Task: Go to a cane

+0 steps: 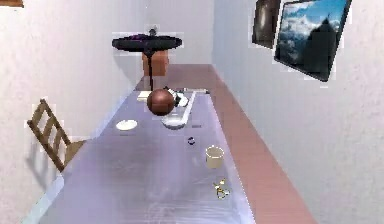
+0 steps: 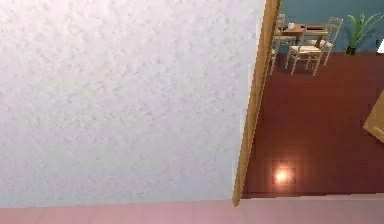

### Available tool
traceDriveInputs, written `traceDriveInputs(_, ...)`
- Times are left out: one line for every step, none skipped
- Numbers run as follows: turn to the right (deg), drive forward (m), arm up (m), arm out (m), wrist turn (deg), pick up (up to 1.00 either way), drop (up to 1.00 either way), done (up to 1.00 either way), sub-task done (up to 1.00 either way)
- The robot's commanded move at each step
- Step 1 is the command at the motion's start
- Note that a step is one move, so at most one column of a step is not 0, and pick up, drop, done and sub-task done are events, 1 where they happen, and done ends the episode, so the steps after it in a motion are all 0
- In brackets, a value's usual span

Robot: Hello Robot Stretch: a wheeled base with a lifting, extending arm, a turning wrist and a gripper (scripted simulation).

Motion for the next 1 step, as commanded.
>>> traceDriveInputs(0.0, 0.0, 0.0, 0.0, 0.0, 0.0, 0.0, 1.0, 0.0)
